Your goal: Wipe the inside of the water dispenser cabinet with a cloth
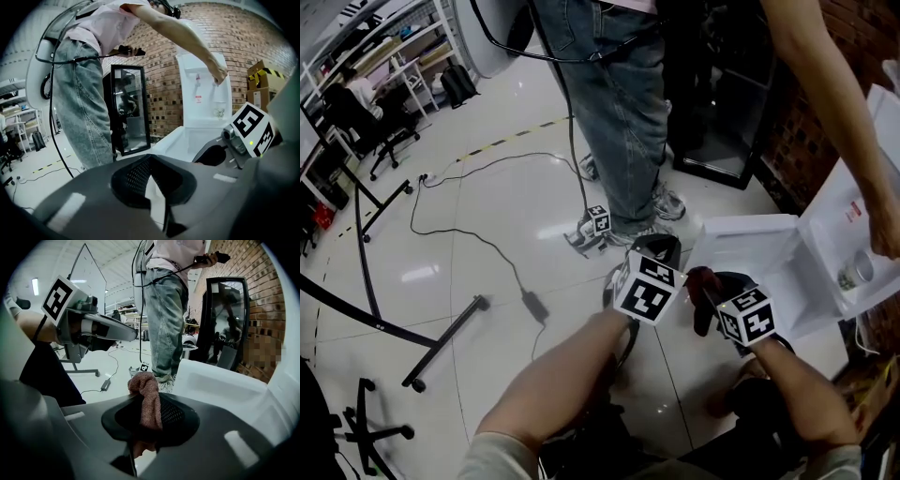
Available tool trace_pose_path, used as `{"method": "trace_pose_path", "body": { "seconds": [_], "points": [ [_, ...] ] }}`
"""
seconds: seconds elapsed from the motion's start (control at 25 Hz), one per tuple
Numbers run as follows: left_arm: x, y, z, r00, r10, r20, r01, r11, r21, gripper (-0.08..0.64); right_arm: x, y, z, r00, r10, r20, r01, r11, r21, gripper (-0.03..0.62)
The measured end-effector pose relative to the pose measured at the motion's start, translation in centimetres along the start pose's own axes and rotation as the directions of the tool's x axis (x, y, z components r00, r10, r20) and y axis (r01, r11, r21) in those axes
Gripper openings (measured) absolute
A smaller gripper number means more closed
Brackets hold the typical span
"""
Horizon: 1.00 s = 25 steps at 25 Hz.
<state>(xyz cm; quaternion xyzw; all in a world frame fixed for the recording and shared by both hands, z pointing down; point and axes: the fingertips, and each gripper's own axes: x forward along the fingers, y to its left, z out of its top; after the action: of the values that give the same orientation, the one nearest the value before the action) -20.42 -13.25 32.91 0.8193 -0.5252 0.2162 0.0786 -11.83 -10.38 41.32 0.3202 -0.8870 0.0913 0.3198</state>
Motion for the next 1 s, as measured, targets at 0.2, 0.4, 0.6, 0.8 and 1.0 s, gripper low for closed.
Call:
{"method": "trace_pose_path", "body": {
  "seconds": [0.2,0.4,0.6,0.8,1.0],
  "points": [
    [-0.4,-1.3,0.7,1.0,-0.021,0.022,0.021,1.0,0.008,0.0,-0.7,0.5,0.0,1.0,0.004,0.001,-0.004,1.0,-0.014,0.098],
    [-0.8,-0.9,0.8,0.999,-0.022,0.025,0.021,0.999,0.028,0.0,-0.4,0.9,0.6,1.0,0.01,0.007,-0.01,1.0,-0.021,0.098],
    [-0.7,-0.9,0.8,0.999,-0.027,0.023,0.026,0.999,0.033,0.0,-0.4,0.8,0.5,1.0,0.01,0.0,-0.01,1.0,-0.023,0.098],
    [-0.6,-1.3,0.7,0.999,-0.04,0.02,0.039,0.998,0.043,0.0,-0.3,0.9,0.2,1.0,0.015,-0.012,-0.016,1.0,-0.025,0.098],
    [-0.4,-1.3,0.6,0.999,-0.043,0.014,0.042,0.998,0.052,0.0,-0.1,0.8,0.1,1.0,0.021,-0.015,-0.021,0.999,-0.027,0.098]
  ]
}}
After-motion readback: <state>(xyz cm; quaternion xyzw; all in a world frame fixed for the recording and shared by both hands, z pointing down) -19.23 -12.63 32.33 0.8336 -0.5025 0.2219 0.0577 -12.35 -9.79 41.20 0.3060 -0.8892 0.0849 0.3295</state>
